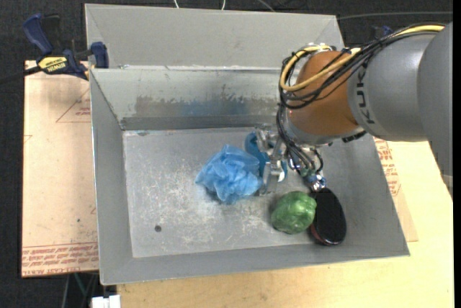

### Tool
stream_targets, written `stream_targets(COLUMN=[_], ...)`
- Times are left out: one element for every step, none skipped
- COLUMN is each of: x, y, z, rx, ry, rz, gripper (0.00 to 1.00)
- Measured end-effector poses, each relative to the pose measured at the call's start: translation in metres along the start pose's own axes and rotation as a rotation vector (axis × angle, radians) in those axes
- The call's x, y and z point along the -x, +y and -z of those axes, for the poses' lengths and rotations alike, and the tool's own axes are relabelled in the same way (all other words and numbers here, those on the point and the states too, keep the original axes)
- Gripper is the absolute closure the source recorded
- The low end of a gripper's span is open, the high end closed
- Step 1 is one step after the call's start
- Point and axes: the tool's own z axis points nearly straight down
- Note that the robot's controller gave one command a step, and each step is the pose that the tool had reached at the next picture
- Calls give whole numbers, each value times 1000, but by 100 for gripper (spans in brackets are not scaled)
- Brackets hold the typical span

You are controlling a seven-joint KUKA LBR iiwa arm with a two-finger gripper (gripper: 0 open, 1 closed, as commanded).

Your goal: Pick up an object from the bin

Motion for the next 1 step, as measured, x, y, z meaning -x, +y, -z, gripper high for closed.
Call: stream_targets(x=[8], y=[16], z=[-2], rx=[-3], ry=[-28], rz=[-17], gripper=[0])
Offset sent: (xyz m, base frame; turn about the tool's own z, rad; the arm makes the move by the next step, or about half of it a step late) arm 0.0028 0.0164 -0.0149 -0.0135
